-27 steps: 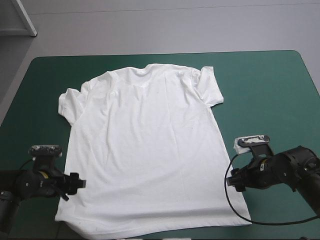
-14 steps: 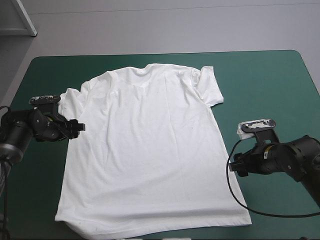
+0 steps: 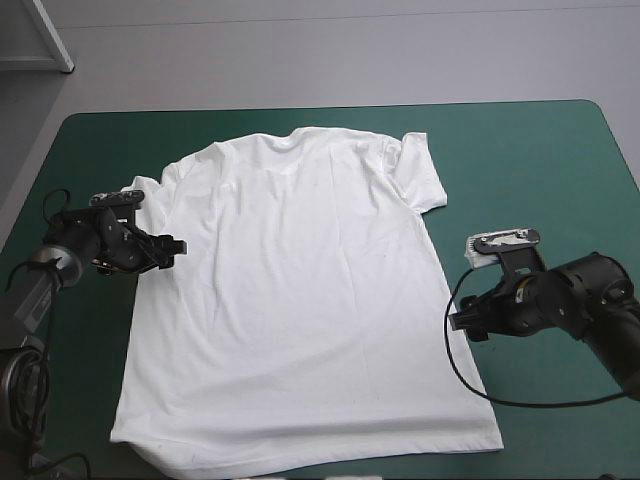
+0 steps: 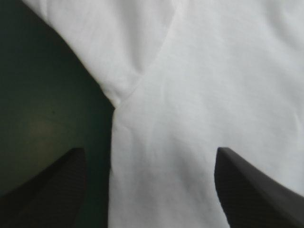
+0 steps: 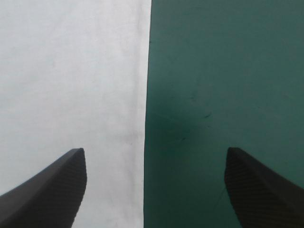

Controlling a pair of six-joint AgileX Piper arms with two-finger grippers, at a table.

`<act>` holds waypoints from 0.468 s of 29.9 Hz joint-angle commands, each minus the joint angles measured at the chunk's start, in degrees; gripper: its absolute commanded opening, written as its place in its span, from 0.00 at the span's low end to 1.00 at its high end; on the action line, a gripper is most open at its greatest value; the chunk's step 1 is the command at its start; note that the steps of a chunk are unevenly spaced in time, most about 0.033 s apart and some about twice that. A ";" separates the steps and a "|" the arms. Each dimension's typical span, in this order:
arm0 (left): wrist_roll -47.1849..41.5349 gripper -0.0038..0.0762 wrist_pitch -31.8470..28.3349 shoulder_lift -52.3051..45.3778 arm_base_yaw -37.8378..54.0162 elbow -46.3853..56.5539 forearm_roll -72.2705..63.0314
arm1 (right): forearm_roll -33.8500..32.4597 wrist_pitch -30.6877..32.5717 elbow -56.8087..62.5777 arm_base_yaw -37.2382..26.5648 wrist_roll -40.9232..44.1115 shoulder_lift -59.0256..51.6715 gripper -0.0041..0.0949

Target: Fold the cloth

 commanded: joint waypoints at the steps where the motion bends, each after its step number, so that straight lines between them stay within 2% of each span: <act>1: -1.04 0.73 -2.93 0.08 0.12 -1.84 -0.40 | -0.54 -3.78 -4.15 -0.26 0.04 2.62 0.79; 7: -0.93 0.72 -3.70 3.01 0.12 -1.84 -0.56 | -0.64 -6.68 -12.05 -0.26 -1.42 11.46 0.79; 9: -0.53 0.68 -3.70 4.17 0.12 -1.84 -0.56 | -0.64 -6.68 -15.55 -0.26 -2.20 15.14 0.79; 10: -0.53 0.65 -3.46 4.69 0.12 -1.84 -0.56 | -0.64 -6.68 -16.95 -0.26 -2.36 16.58 0.79; 13: -0.53 0.48 -2.37 5.78 0.12 -1.84 -1.19 | -0.64 -6.96 -21.83 -0.26 -3.25 21.72 0.79; 14: -0.53 0.38 -1.90 6.02 0.12 -1.84 -1.19 | -0.64 -7.18 -23.82 -0.37 -3.55 23.92 0.79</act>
